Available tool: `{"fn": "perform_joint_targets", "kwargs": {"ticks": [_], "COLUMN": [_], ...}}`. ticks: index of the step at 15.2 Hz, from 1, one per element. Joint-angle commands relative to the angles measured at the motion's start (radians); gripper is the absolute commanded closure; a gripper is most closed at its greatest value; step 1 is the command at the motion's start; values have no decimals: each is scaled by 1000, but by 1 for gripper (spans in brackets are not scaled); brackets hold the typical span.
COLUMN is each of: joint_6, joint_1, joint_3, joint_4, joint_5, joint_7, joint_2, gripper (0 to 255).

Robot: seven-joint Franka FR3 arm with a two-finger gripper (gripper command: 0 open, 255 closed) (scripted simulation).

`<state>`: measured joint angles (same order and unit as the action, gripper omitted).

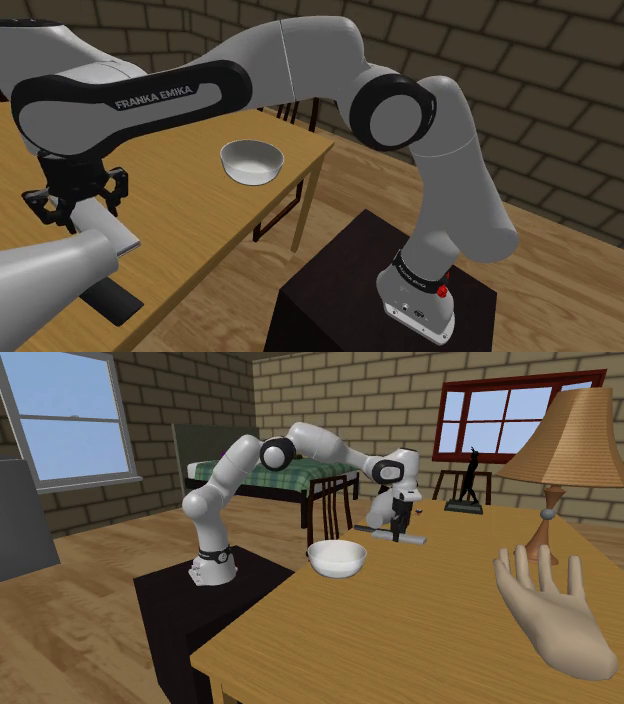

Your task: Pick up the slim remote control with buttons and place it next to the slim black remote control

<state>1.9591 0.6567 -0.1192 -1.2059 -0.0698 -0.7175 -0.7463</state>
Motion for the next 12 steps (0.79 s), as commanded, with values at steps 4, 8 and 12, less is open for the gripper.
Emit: {"fn": "perform_joint_targets", "kwargs": {"ticks": [4, 8, 12], "joint_6": [0, 0, -107], "joint_1": [0, 0, 1], "joint_3": [0, 0, -2], "joint_4": [0, 0, 78], "joint_5": [0, 0, 4], "joint_7": [0, 0, 3], "joint_2": [0, 0, 30], "gripper": [0, 0, 0]}}
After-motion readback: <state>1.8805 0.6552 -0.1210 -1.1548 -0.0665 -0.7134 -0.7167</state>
